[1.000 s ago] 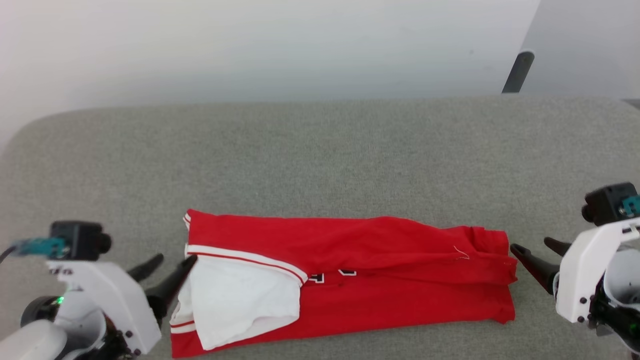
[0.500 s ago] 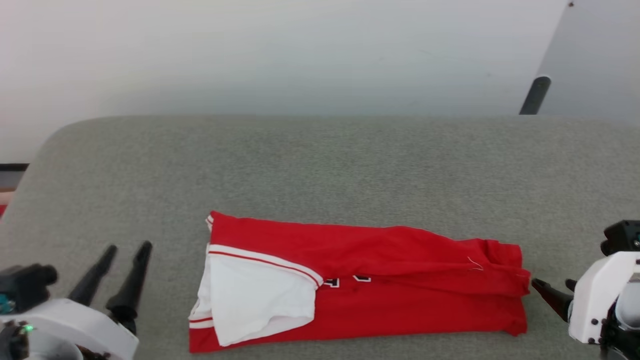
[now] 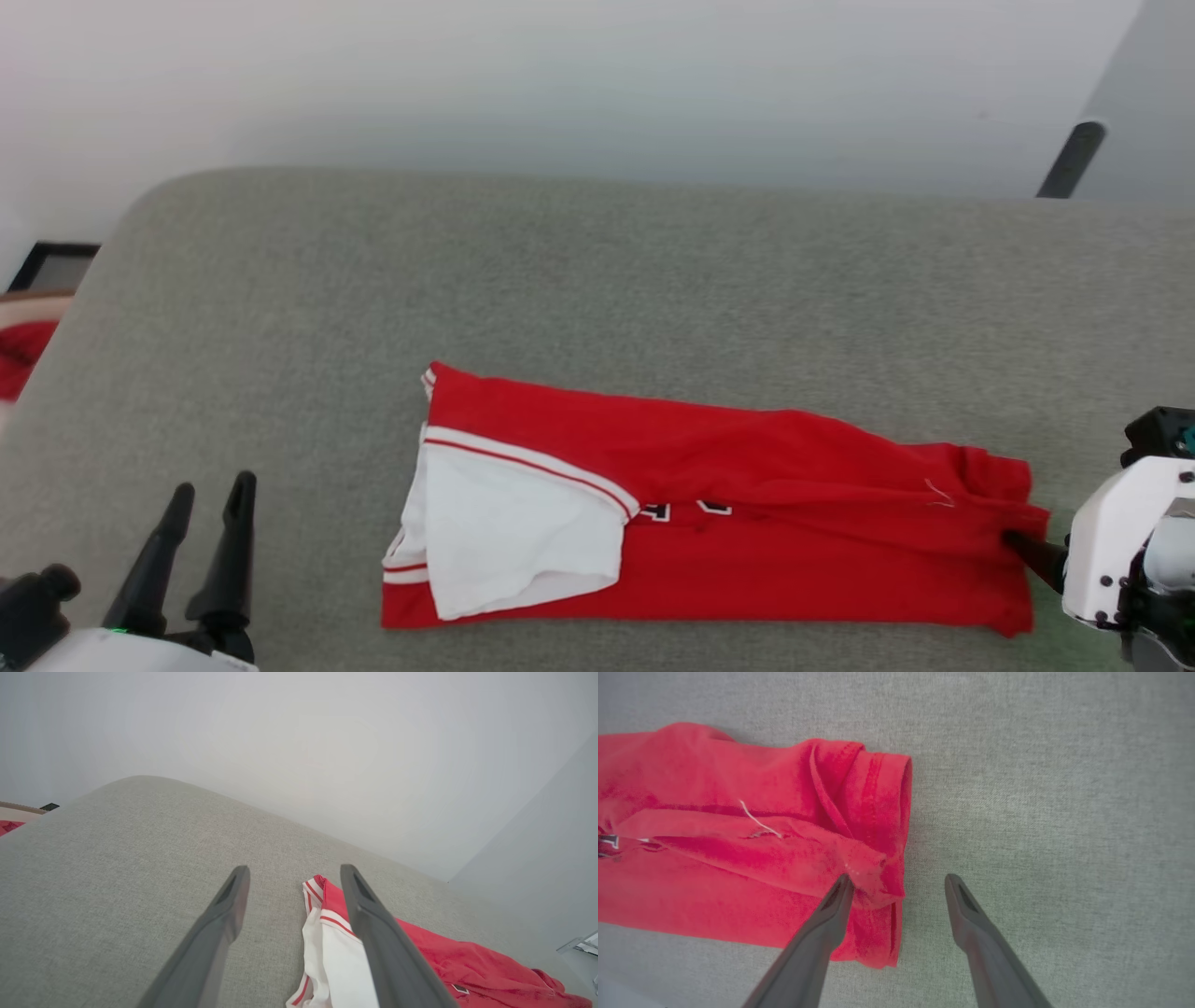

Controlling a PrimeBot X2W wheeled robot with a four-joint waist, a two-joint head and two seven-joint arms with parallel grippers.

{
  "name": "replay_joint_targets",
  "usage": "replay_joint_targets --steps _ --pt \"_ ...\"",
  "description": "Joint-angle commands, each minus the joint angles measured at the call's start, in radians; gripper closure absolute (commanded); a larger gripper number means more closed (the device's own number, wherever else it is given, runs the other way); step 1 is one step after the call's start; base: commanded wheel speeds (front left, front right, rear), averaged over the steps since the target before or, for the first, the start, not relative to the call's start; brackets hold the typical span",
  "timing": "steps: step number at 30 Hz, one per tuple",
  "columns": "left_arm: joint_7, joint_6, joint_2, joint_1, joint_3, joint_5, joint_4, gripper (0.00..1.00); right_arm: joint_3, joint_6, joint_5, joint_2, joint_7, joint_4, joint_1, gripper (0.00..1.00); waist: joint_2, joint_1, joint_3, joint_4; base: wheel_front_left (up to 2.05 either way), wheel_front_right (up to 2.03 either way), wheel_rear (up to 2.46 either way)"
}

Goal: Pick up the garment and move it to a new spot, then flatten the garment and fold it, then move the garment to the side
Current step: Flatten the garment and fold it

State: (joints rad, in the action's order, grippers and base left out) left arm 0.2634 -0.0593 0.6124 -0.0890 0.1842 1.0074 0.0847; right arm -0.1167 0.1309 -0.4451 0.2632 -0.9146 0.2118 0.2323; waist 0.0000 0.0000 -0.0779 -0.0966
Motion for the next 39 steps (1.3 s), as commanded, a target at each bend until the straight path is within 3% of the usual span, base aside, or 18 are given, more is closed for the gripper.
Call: replay_joint_targets --steps 1,11,12,13,24,39 --pt "0.0 0.013 -0.015 0.003 -0.013 -0.023 -0.003 0.0 0.008 0.0 0.004 -0.004 0.002 0.017 0.019 0.0 0.0 0.0 -0.028 -0.028 0.0 0.0 0.0" --pt "0.0 0.087 -0.121 0.024 -0.074 -0.086 -0.031 0.0 0.083 0.0 -0.006 -0.015 -0.019 0.178 0.084 0.0 0.0 0.0 -0.078 -0.072 0.0 0.0 0.0" --pt "0.0 0.092 -0.129 0.026 -0.076 -0.087 -0.036 0.0 0.101 0.0 -0.014 -0.012 -0.019 0.188 0.09 0.72 0.0 0.0 -0.082 -0.076 0.0 0.0 0.0" --pt "0.0 0.098 -0.135 0.028 -0.079 -0.087 -0.039 0.0 0.114 0.0 -0.021 -0.009 -0.02 0.195 0.092 1.0 0.0 0.0 -0.085 -0.078 0.0 0.0 0.0" --pt "0.0 0.139 -0.19 0.016 -0.13 -0.113 -0.053 0.0 0.142 -0.001 -0.109 0.068 0.0 0.225 0.133 1.0 0.0 0.0 -0.095 -0.078 0.0 0.0 0.0" --pt "0.0 0.157 -0.211 -0.03 -0.166 -0.126 -0.047 0.0 0.065 -0.001 -0.082 0.19 0.032 0.252 0.169 1.0 0.0 0.0 -0.051 -0.019 0.0 0.0 0.0"
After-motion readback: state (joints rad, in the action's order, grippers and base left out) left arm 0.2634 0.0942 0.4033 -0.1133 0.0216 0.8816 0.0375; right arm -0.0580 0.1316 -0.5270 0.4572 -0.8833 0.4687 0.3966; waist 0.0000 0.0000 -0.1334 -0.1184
